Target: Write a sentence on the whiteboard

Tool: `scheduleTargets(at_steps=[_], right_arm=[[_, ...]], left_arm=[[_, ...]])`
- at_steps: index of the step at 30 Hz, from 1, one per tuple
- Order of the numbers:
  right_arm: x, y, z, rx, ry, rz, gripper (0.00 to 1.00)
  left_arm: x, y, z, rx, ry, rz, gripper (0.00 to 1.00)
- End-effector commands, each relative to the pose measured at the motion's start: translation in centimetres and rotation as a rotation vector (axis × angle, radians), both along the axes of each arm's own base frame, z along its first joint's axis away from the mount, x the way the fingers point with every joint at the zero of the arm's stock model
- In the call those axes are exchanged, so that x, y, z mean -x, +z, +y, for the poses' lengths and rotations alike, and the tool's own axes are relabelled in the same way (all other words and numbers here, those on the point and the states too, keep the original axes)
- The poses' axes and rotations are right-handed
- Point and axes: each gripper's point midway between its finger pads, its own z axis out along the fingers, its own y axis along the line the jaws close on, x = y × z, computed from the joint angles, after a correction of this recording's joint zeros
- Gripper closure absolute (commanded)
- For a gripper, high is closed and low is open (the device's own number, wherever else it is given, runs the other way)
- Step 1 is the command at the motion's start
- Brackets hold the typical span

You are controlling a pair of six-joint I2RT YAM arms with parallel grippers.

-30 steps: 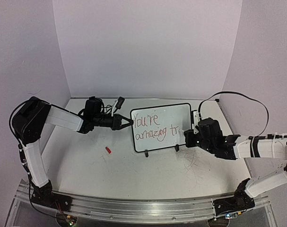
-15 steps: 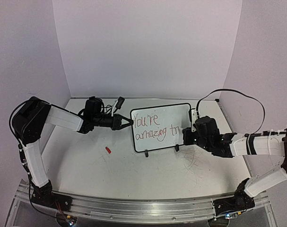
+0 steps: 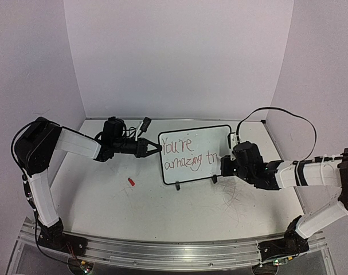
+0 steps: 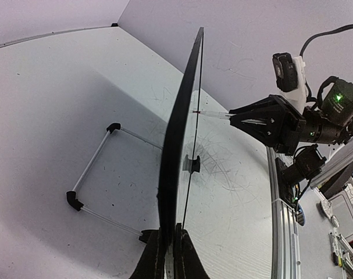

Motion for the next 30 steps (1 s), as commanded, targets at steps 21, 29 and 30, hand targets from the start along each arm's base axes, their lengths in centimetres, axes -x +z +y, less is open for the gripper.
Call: scheduleTargets(at_steps=[21,29,30], right_arm=[[0.8,-2.2,-0.6,-0.018,-0.023,0.074,1.00],[1.1,-2.8,-0.6,-0.012,-0.020,0.094,1.00],[1.2,-2.9,-0.7,-0.012,-0.020,0.096,1.00]], left_arm=[[0.6,0.0,-0.4,-0.022,-0.029,-0.003,1.00],[0.6,-0.1,-0.4,-0.023,-0.030,-0.002,1.00],[0.6,-0.1,-0.4,-0.023,-0.030,-0.002,1.00]])
